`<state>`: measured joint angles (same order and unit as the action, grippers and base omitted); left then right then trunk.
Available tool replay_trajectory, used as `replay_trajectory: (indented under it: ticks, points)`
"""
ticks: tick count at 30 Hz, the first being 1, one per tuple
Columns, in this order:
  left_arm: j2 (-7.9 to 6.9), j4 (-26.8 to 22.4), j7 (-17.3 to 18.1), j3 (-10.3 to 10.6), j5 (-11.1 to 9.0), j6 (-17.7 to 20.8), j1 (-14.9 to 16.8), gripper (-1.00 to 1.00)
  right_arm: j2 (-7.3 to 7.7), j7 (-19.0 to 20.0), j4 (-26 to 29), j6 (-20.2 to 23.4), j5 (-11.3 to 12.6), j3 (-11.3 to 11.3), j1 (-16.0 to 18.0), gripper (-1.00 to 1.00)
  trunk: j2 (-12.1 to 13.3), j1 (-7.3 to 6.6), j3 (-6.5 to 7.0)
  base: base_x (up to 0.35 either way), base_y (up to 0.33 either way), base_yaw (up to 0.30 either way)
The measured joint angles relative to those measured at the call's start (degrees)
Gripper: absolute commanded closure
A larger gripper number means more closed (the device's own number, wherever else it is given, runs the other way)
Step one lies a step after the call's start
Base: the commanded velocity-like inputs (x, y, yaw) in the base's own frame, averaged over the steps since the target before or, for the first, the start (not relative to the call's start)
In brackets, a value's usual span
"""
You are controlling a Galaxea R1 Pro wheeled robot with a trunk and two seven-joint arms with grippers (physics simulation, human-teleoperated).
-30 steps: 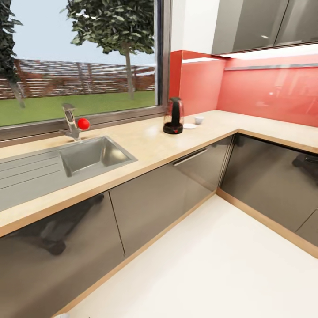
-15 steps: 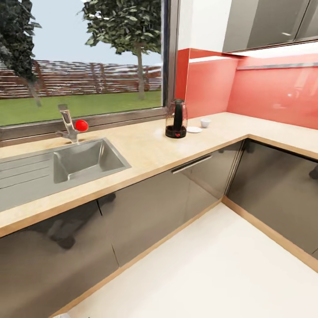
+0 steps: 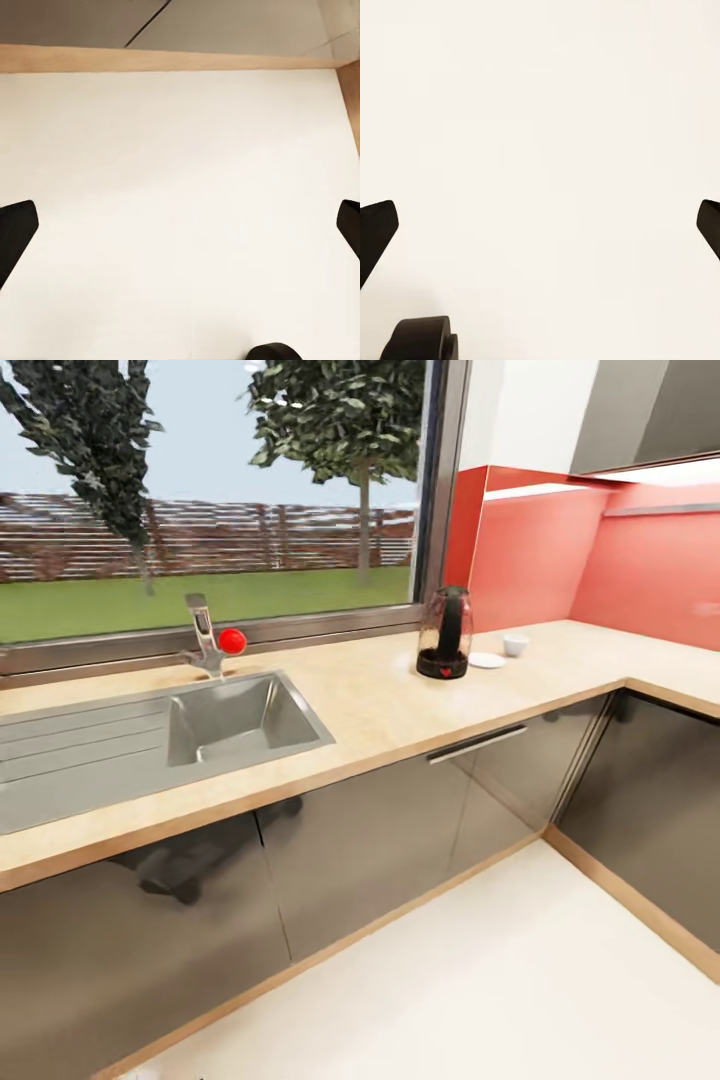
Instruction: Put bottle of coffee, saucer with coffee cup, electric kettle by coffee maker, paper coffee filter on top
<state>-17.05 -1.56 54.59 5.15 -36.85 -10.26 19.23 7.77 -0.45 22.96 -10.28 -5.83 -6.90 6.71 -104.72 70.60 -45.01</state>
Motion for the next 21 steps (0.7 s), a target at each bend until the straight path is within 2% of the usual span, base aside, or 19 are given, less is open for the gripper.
replay_trajectory:
  ticks: [8,11,14,18,21]
  points:
    - [-0.02,0.0,0.0,0.0,0.0,0.1,-1.2,-1.00,0.00,0.0,0.0,0.0,-0.1,0.0,0.0,-1.00,0.0,0.00,0.00,0.001,-0.001,0.270]
    - [-0.04,0.0,0.0,-0.3,0.0,0.1,-2.9,-1.00,0.03,0.0,0.0,0.0,-0.1,0.0,0.0,-1.00,0.0,0.00,0.00,0.000,0.000,0.271]
    - [0.62,0.1,0.0,-0.8,0.0,0.0,-4.7,-1.00,0.07,0.0,0.0,0.0,0.0,-0.1,0.0,-1.00,0.0,0.00,0.00,0.000,0.000,0.259]
    - [1.07,0.0,0.0,-2.7,-0.2,-0.1,-5.6,-1.00,0.08,0.0,0.0,0.0,0.0,-0.1,0.0,-1.00,0.0,0.00,0.00,0.033,-0.094,0.093]
    - [1.13,0.0,0.0,-3.2,-0.2,-0.1,-5.7,-1.00,0.09,0.0,0.0,0.1,0.0,-0.2,0.0,-1.00,0.0,-0.01,0.00,0.088,-0.228,0.023]
